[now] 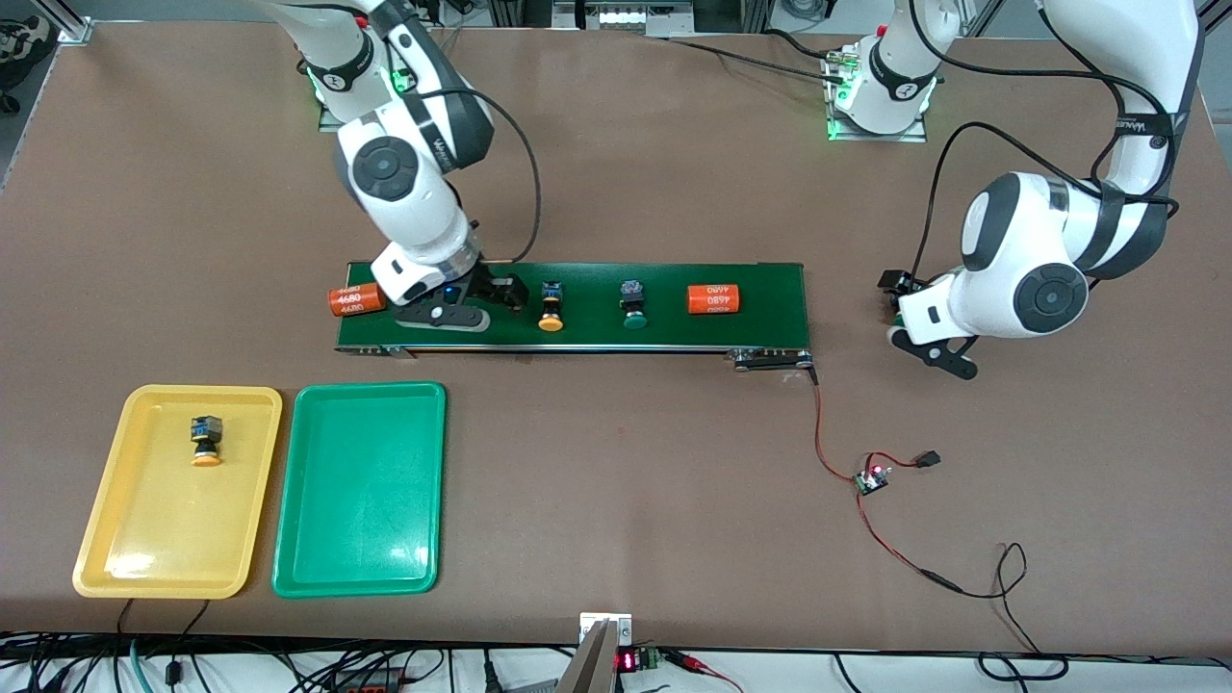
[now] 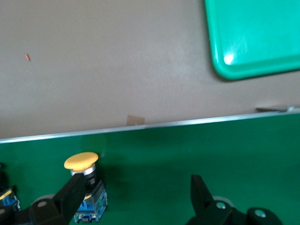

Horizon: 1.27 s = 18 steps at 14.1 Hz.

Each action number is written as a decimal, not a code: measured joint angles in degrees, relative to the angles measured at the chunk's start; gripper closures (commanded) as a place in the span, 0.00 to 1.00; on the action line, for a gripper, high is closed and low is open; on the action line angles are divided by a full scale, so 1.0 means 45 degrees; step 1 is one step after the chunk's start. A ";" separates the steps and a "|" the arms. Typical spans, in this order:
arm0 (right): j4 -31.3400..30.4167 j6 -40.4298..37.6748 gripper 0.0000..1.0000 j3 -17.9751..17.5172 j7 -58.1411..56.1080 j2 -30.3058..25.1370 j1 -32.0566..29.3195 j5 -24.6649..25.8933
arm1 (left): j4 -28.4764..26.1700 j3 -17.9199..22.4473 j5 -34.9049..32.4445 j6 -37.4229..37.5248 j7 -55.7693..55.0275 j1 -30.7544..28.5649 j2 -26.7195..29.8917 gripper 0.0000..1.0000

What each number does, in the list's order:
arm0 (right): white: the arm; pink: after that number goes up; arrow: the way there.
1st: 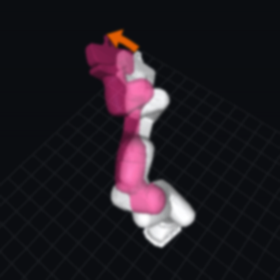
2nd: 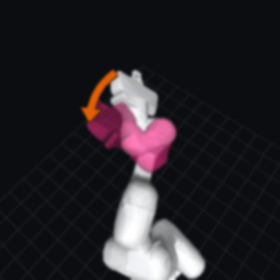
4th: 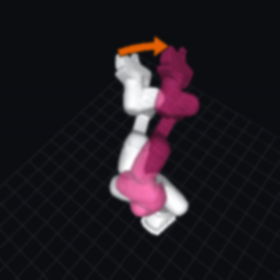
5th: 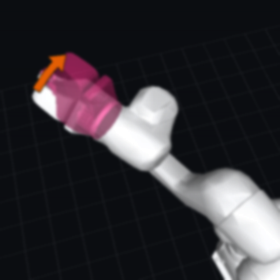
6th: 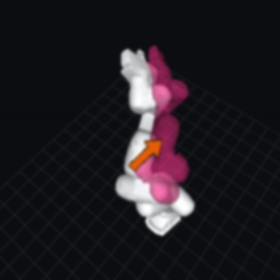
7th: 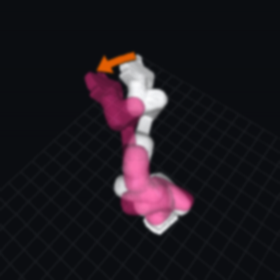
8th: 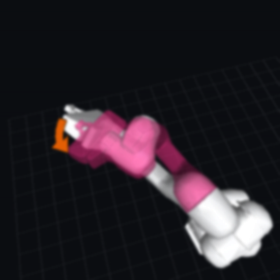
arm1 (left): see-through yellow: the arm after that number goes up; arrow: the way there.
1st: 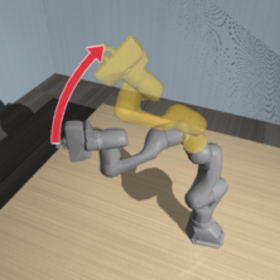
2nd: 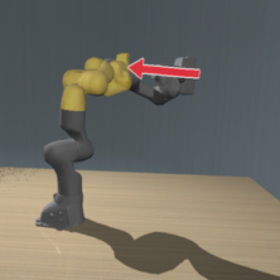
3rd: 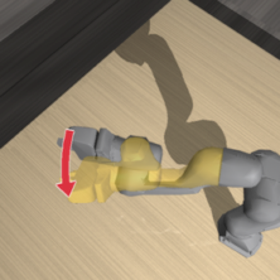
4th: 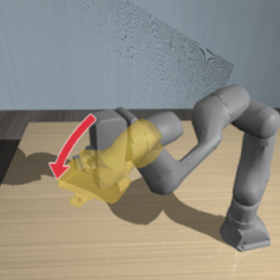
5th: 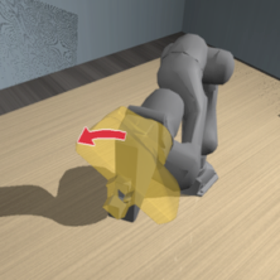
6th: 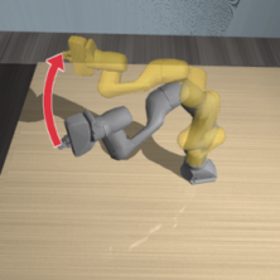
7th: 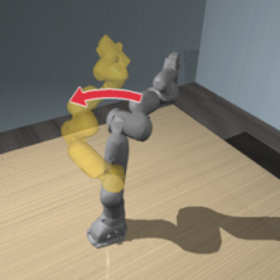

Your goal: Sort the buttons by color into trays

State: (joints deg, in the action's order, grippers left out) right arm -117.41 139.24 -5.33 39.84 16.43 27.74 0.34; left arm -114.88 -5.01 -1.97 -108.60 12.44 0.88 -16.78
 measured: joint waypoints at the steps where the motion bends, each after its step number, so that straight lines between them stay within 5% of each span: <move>1: -0.0112 0.0070 0.00 -0.0023 0.0425 0.0079 0.0145 0.0304 | -0.0534 0.0146 0.0000 -0.0677 -0.0433 -0.0001 -0.0003 0.00; 6: -0.0202 0.0222 0.00 -0.0619 0.2900 0.0665 0.0407 0.2230 | -0.3157 0.0363 0.0001 -0.3775 -0.2104 -0.0010 0.0132 0.00; 15: -0.0202 0.0325 0.03 -0.0758 0.3029 0.0832 0.0406 0.2411 | -0.5783 0.0952 0.0001 -0.7783 -0.2649 -0.0046 0.0521 0.00; 16: -0.0203 0.0324 0.23 -0.0797 0.3028 0.0888 0.0406 0.2533 | -0.6054 0.0952 0.0001 -0.8320 -0.2649 -0.0045 0.0518 0.03; 18: -0.0217 0.0321 0.60 -0.0813 0.3028 0.1079 0.0405 0.2976 | -0.6458 0.0952 0.0001 -0.8966 -0.2650 -0.0045 0.0510 0.37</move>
State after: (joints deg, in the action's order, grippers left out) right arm -118.39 140.68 -8.99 53.47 21.29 29.57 13.74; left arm -143.94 -0.72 -1.96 -148.94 0.51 0.68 -14.49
